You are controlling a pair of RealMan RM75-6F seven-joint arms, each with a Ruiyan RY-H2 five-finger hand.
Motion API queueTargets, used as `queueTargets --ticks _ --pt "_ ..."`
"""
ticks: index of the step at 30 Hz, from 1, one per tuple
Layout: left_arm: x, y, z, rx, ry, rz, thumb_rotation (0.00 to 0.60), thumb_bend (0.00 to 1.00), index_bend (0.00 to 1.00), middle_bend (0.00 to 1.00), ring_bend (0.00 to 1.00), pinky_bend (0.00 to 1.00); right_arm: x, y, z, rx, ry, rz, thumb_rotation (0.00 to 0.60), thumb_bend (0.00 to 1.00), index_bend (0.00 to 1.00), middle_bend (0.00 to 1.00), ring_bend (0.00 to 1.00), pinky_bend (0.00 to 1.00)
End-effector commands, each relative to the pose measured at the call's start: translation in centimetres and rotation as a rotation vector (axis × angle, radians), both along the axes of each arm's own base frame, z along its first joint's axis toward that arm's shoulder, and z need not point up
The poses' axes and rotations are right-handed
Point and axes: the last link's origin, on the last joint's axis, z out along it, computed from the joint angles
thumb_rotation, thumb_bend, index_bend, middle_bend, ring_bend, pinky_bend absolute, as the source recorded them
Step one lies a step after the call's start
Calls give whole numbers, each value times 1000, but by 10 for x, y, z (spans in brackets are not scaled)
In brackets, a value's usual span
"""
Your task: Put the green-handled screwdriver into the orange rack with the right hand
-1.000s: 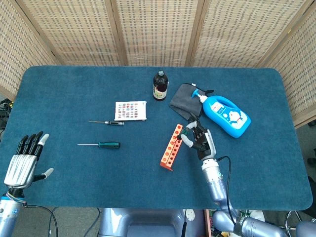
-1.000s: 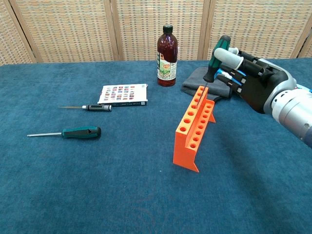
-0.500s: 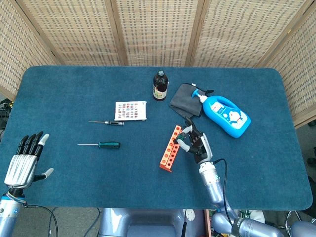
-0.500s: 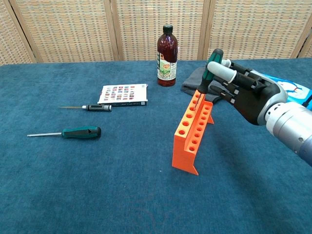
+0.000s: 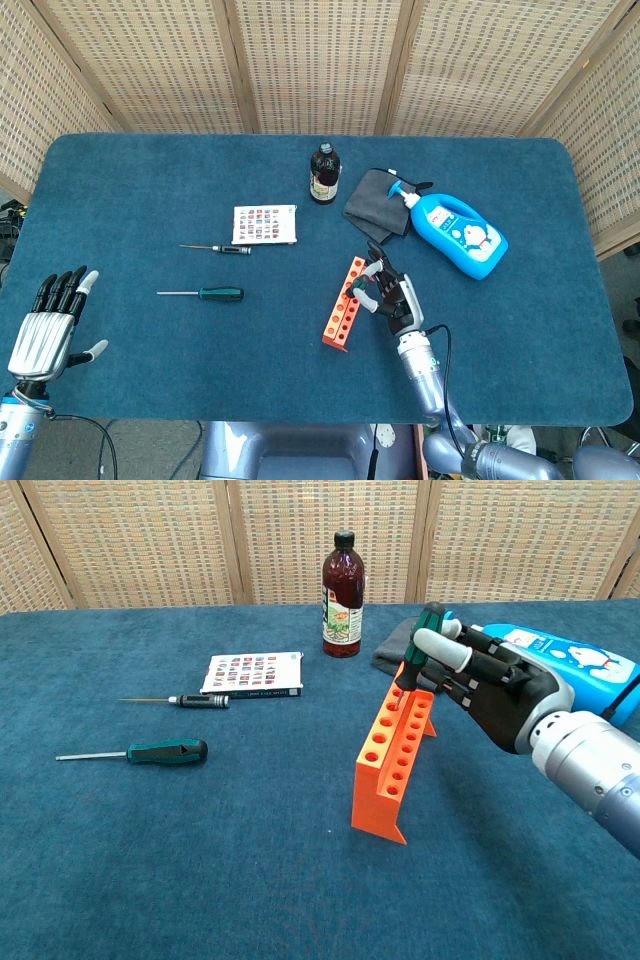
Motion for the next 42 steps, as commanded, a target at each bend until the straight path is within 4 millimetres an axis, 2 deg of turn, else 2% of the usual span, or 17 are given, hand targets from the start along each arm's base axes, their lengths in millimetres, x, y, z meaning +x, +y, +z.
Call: queueTargets --ticks 1,7,13,18,23,26,35,42 --pt "0 0 0 0 0 -1 600 0 0 0 0 0 0 0 1 -5 -1 9 600 212 653 59 0 0" --pt "0 0 0 -1 0 1 600 0 0 0 0 0 -1 1 1 -7 2 12 600 212 651 59 0 0" --pt "-1 1 1 3 -1 4 600 0 0 0 0 0 -1 3 1 -6 3 19 600 211 594 49 0 0" --pt "-1 1 1 3 -2 4 600 0 0 0 0 0 -1 4 1 -6 8 33 600 210 472 2 0 0" --pt "-1 1 2 6 -3 4 600 0 0 0 0 0 -2 4 2 -10 16 40 600 210 441 0 0 0" --pt "-1 1 2 7 -2 4 600 0 0 0 0 0 -2 4 1 -10 21 42 600 210 383 0 0 0" --pt "-1 1 2 8 -4 5 600 0 0 0 0 0 -5 5 6 -7 -3 30 600 209 371 0 0 0" --pt "0 1 1 6 -3 1 600 0 0 0 0 0 -9 7 24 -26 8 29 600 209 371 0 0 0"
